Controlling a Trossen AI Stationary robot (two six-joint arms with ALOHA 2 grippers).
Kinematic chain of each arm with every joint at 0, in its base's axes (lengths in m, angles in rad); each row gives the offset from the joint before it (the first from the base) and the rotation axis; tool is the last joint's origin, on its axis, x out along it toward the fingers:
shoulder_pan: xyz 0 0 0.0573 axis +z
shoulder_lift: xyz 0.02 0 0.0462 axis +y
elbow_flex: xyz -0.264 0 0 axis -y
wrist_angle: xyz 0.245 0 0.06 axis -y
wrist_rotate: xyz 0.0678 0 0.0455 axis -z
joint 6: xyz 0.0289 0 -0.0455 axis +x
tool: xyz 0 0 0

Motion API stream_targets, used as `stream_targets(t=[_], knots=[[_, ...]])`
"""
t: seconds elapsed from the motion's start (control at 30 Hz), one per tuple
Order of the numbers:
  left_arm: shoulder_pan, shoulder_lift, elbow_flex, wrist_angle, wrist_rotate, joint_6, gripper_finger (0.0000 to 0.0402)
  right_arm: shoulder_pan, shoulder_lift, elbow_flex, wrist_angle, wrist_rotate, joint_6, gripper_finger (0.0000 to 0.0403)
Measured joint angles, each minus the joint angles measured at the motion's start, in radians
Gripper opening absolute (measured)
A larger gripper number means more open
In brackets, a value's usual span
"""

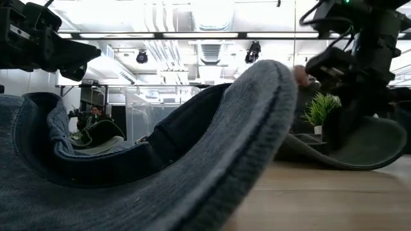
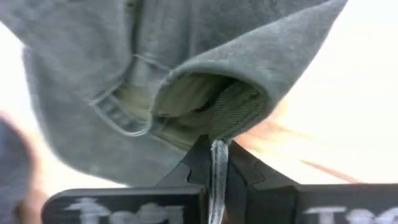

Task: Pick & Place hat
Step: Put the right gray cap into the right transparent bin

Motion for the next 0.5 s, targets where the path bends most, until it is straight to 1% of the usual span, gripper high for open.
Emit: stream_targets(t=[0.13,0.2,0.37,0.5], knots=[[0.001,0.001,0.0,0.0,0.0,0.0,0.0048,0.006,-0.064,0.026,-0.003,-0.003,0.004,0.0013],[0.001,0.003,0.0,0.0,0.0,-0.001,0.0048,0.006,-0.098,0.045,-0.004,-0.022,0.004,0.0013],[0.001,0.003,0.0,0.001,0.0,-0.001,0.0048,0.009,-0.175,0.113,-0.006,-0.037,-0.013,0.0013],[0.001,0.003,0.0,0.001,0.0,-0.001,0.0048,0.009,-0.217,0.173,-0.006,-0.113,-0.046,0.0012]])
